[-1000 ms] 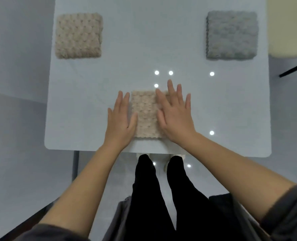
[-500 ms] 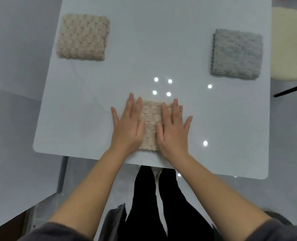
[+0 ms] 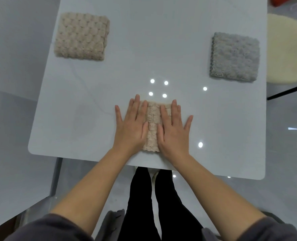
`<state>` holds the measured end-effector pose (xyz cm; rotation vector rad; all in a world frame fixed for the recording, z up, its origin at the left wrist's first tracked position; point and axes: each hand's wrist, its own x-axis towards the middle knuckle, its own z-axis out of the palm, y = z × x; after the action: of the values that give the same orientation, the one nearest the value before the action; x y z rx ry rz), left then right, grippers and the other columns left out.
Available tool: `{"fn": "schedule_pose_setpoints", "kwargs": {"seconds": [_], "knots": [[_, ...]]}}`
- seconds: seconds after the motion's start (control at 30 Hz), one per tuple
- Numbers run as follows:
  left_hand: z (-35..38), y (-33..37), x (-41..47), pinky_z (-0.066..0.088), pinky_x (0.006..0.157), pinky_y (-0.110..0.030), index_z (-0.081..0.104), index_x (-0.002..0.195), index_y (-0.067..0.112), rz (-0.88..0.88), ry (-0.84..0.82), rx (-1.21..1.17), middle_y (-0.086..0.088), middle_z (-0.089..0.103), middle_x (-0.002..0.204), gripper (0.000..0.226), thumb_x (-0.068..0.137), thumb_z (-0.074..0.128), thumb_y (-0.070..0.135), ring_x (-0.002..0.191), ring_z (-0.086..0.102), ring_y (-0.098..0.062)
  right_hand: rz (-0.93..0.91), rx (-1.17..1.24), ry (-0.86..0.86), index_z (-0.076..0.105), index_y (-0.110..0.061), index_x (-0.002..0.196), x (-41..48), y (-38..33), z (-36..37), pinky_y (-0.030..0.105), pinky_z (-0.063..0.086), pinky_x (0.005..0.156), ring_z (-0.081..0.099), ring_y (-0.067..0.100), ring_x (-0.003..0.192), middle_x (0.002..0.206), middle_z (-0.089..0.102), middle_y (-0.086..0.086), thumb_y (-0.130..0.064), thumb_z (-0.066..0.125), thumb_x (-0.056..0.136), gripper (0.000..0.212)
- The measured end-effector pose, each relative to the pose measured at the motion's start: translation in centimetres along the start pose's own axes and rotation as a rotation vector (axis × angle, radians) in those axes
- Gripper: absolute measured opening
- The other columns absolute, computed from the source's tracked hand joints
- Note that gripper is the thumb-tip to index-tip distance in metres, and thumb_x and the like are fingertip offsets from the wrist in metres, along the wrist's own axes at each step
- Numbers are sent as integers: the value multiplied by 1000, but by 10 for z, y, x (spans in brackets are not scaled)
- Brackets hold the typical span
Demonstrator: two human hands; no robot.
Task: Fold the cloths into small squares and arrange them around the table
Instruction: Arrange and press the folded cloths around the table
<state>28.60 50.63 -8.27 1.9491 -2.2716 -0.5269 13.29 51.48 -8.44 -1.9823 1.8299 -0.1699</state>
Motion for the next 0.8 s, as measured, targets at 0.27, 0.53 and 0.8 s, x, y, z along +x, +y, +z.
{"fn": "schedule_pose_setpoints", "kwargs": {"seconds": [0.27,0.53,0.8], "knots": [[-26,-19,-18,5,118,-59,21,153,5,152,75,-2,-13,15,161,61,97,31,28,150,9,-28,-178,99,-85,12,-31,155,16,35,-38,56,-5,119,0,13,150,164,-3,-3,-42,23,100,58],[-24,-10,-9,18,119,-47,31,150,8,1098,-121,156,-11,23,159,48,102,34,12,148,19,-26,-714,-6,-346,24,-29,154,109,33,-73,48,8,121,26,10,146,162,14,-7,-38,27,103,51],[-6,-12,19,10,121,-42,21,153,5,1212,-252,182,-11,17,161,52,103,30,13,149,13,-24,-1013,-209,-351,29,-26,153,121,23,-39,59,4,118,20,18,149,161,24,-4,-33,26,105,49]]}}
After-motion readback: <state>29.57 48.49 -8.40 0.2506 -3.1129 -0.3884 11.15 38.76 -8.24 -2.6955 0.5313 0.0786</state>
